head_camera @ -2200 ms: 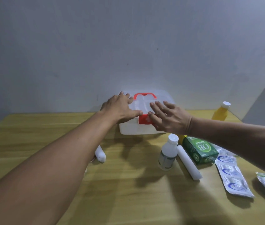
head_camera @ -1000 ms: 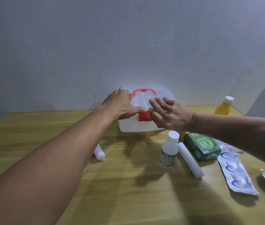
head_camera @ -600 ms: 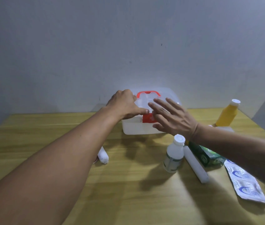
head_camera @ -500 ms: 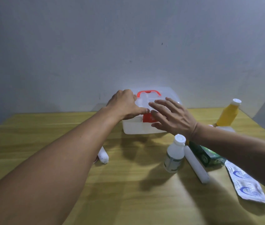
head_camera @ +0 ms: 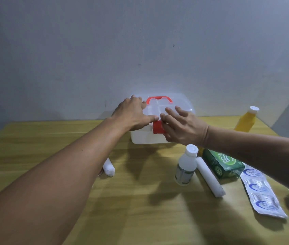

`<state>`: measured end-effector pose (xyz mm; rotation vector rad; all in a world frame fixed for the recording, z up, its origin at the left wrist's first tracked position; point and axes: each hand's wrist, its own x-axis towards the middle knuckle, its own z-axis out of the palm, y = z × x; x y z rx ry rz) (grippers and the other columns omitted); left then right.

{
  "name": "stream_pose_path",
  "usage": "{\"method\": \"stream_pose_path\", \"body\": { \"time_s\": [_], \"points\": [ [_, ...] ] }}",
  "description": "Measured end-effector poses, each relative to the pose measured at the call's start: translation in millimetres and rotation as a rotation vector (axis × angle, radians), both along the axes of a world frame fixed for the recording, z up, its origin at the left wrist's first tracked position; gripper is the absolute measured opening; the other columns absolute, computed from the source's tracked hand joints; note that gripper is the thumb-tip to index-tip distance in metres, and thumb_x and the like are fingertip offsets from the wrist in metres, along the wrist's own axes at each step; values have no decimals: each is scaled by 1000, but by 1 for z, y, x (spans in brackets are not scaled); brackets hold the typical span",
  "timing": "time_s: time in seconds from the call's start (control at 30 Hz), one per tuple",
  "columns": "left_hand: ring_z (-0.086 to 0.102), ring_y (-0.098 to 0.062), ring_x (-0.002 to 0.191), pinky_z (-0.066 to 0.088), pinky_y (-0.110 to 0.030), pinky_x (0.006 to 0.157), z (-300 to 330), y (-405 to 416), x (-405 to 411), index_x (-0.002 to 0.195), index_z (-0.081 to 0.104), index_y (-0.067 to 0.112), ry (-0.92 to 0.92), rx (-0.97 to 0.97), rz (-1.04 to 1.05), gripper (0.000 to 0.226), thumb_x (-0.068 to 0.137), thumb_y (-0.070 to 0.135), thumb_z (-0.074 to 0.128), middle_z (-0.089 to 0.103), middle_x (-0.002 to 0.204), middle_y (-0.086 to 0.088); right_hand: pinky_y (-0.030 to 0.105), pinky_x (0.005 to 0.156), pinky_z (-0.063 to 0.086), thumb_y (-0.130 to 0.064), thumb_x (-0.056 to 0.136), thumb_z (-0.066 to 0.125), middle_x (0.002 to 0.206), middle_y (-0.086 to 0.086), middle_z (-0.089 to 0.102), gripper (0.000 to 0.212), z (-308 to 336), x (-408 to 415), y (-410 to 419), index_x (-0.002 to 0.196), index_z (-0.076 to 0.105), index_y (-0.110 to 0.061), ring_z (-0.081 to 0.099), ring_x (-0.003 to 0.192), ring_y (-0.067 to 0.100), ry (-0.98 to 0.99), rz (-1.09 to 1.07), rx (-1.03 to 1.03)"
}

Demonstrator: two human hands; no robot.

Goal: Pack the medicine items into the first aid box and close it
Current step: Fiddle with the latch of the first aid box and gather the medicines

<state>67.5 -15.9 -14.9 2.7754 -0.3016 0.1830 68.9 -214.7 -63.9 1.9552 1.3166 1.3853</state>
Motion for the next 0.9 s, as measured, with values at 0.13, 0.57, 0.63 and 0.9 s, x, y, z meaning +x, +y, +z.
{"method": "stream_pose_path", "body": {
  "time_s": [0.13,0.57,0.63,0.9],
  "points": [
    [31,-26,143,32,-42,111,-3,1,-2,145,41,15,4,-1,-9,83,79,64,58,34,155,-6,43,68,57,-11,77,71,90,17,71,10,-3,-4,-2,82,69,-2,69,88,37,33,7,49],
    [15,-27,148,16,-53,117,5,-19,-19,144,37,13,-135,148,-23,67,90,50,51,31,156,-8,46,90,55,-9,78,78,130,23,59,38,16,-56,-55,113,64,-2,65,109,37,613,-302,216],
    [30,-27,141,24,-47,113,15,-35,-28,135,50,13,-168,88,-84,58,89,48,55,46,145,-9,40,73,58,-11,75,81,122,17,66,37,25,-74,-69,109,68,-6,71,93,35,686,-355,276],
    [63,-21,112,48,-29,95,48,-145,-101,119,68,13,-112,-84,-454,47,81,41,70,68,123,-3,33,81,54,-18,80,75,103,2,74,26,55,-152,-152,105,72,-14,69,91,21,1055,-860,563]
  ]
}}
